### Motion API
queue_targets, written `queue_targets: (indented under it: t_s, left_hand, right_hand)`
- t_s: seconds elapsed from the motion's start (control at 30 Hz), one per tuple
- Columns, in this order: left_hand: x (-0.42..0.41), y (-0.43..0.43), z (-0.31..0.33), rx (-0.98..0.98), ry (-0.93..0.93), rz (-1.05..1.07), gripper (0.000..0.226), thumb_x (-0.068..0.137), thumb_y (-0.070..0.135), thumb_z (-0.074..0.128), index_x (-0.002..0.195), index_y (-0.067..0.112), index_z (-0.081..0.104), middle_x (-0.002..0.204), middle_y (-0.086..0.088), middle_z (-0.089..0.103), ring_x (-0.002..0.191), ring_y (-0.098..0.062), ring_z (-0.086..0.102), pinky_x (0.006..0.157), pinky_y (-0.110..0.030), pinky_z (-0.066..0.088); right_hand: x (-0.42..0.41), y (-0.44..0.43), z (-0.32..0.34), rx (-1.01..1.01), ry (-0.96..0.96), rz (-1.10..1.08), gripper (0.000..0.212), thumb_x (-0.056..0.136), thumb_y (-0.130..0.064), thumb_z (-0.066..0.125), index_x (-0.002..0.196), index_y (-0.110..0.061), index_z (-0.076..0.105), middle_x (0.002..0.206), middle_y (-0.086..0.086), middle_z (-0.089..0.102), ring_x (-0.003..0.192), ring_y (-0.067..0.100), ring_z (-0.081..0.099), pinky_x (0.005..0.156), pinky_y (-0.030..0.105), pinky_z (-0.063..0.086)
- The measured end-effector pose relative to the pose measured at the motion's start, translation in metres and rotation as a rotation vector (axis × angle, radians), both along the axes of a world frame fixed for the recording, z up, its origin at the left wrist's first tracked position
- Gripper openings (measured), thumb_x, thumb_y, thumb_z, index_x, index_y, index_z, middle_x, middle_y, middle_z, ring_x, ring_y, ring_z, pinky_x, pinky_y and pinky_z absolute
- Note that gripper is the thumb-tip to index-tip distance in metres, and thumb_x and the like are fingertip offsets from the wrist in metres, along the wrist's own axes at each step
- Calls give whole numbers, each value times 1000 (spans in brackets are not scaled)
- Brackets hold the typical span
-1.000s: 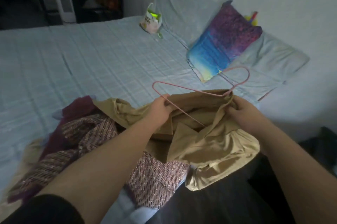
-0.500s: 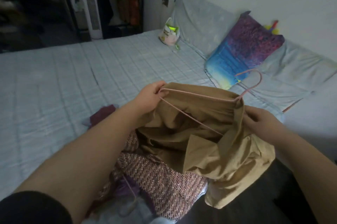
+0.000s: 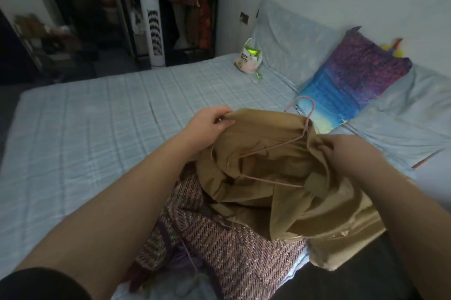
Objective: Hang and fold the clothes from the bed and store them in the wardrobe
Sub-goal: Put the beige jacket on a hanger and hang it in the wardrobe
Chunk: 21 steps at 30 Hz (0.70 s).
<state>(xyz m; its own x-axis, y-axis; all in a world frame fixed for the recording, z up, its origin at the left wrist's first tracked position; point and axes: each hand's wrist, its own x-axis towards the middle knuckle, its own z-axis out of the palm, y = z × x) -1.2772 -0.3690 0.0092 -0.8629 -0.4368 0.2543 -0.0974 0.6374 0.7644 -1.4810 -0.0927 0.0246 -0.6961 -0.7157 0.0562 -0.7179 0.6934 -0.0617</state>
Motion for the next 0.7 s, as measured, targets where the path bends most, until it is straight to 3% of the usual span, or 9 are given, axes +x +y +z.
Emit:
queue_targets:
  t_s: [0.1, 0.2, 0.3, 0.37, 0.43, 0.5, 0.57, 0.63, 0.7]
  left_hand:
    - [-1, 14, 7, 24, 4, -15, 9, 97, 23, 60, 100, 19, 69, 92, 6, 68, 83, -8, 61, 74, -21, 48]
    - [-1, 29, 6, 36, -43, -75, 10, 95, 17, 61, 99, 24, 67, 90, 10, 66, 80, -10, 61, 69, -15, 45]
    - [-1, 37, 3, 39, -206, -74, 33, 92, 12, 57, 113, 35, 67, 107, 8, 66, 96, -11, 63, 82, -21, 51]
    - [0, 44, 4, 64, -323, -137, 57, 86, 2, 48, 116, 47, 64, 120, 13, 62, 109, -8, 59, 84, -20, 51]
    - [0, 52, 8, 36, -386, -173, 67, 85, -4, 43, 117, 52, 63, 128, 14, 60, 118, -6, 56, 91, -23, 51]
    - [1, 58, 17, -111, -324, -106, 59, 88, -2, 45, 109, 48, 68, 122, 14, 64, 116, -7, 57, 92, -26, 49]
    - [2, 62, 33, -280, -150, -17, 46, 88, 2, 48, 102, 38, 71, 110, 14, 66, 109, -8, 58, 93, -30, 49]
    - [3, 65, 53, -404, 11, 43, 37, 87, 4, 52, 108, 31, 67, 110, 11, 63, 109, -10, 53, 98, -35, 46]
    - [6, 71, 71, -530, 50, 81, 39, 88, 19, 62, 123, 36, 56, 124, 11, 54, 121, -9, 42, 107, -30, 34]
  right_hand:
    - [1, -11, 5, -103, 100, -63, 24, 96, -43, 44, 114, -49, 59, 106, 3, 70, 96, 32, 65, 74, 38, 49]
    - [3, -18, 9, -249, 136, -77, 22, 97, -38, 45, 114, -36, 60, 105, 10, 69, 95, 36, 65, 70, 38, 45]
    - [6, -20, 10, -400, 49, -18, 19, 97, -32, 50, 108, -24, 63, 101, 15, 70, 94, 38, 64, 71, 40, 46]
    - [6, -18, 11, -463, -38, 36, 15, 97, -31, 52, 101, -21, 62, 97, 13, 69, 93, 35, 63, 73, 40, 48]
    - [7, -15, 13, -467, -90, 107, 11, 97, -32, 53, 92, -23, 57, 89, 7, 68, 89, 31, 63, 70, 38, 46]
    - [9, -11, 18, -460, -105, 161, 10, 96, -35, 53, 88, -29, 52, 81, -2, 64, 84, 28, 62, 67, 37, 45]
    - [12, -8, 25, -467, -118, 196, 10, 96, -37, 52, 87, -38, 49, 79, -9, 60, 83, 24, 61, 69, 37, 45]
    - [17, -6, 35, -472, -128, 230, 15, 96, -37, 52, 84, -44, 48, 77, -13, 56, 83, 21, 59, 70, 37, 45]
    - [26, -6, 45, -499, -143, 283, 25, 97, -35, 53, 80, -53, 46, 72, -16, 51, 81, 18, 55, 68, 34, 38]
